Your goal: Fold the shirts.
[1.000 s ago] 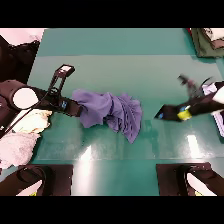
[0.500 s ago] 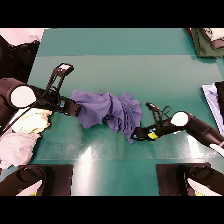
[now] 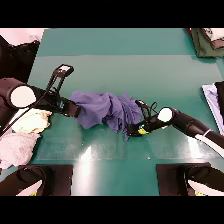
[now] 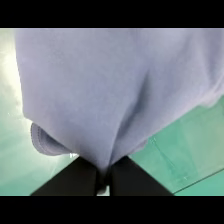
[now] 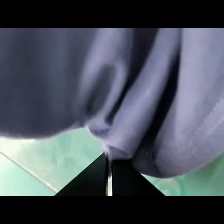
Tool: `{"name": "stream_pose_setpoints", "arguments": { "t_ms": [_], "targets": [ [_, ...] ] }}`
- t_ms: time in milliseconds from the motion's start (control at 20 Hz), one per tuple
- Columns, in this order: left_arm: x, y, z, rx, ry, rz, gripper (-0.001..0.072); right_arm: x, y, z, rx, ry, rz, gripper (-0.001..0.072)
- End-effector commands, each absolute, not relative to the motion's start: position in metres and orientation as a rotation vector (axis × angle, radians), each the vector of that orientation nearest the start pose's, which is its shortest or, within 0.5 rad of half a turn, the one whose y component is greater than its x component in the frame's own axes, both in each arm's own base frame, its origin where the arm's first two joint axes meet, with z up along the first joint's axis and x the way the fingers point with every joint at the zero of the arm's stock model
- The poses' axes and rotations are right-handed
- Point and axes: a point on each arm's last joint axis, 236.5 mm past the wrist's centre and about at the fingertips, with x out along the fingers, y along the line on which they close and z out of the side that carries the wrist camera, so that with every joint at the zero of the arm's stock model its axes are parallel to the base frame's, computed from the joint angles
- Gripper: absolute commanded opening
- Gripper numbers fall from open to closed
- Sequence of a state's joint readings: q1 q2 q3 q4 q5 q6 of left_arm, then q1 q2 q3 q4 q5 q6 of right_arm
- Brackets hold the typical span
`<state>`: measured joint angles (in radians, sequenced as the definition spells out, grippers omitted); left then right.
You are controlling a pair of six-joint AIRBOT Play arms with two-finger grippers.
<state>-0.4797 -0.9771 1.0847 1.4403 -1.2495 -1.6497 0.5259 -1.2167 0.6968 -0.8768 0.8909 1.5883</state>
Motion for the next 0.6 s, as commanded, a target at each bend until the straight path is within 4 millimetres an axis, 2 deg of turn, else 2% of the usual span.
{"name": "stream_pose_setpoints", "arguments": {
  "t_ms": [0, 50, 150, 250, 300, 400, 450, 550],
  "targets": [
    [0.29, -0.167, 0.09, 0.129, 1.136, -0.425, 0.0029, 0.238, 0.254, -0.045, 0.375, 1.418, 0.549, 0.0016],
    [0.299, -0.163, 0.107, 0.122, 1.098, -0.41, 0.0029, 0.253, 0.249, -0.023, 0.399, 1.348, 0.551, 0.0015],
    [0.319, -0.156, 0.161, 0.085, 0.977, -0.392, 0.0029, 0.296, 0.228, 0.048, 0.467, 1.138, 0.543, 0.0015],
    [0.333, -0.149, 0.236, 0.056, 0.804, -0.384, 0.003, 0.333, 0.194, 0.137, 0.493, 0.883, 0.525, 0.0014],
    [0.335, -0.146, 0.28, 0.055, 0.696, -0.392, 0.003, 0.345, 0.171, 0.189, 0.484, 0.745, 0.508, 0.0014],
    [0.326, -0.138, 0.362, 0.046, 0.493, -0.397, 0.0029, 0.35, 0.124, 0.281, 0.438, 0.513, 0.452, 0.0014],
    [0.316, -0.134, 0.402, 0.035, 0.395, -0.404, 0.003, 0.343, 0.103, 0.32, 0.404, 0.423, 0.419, 0.0014],
    [0.289, -0.125, 0.465, 0.006, 0.232, -0.414, 0.0029, 0.32, 0.064, 0.39, 0.318, 0.262, 0.332, 0.0014]
  ]
}}
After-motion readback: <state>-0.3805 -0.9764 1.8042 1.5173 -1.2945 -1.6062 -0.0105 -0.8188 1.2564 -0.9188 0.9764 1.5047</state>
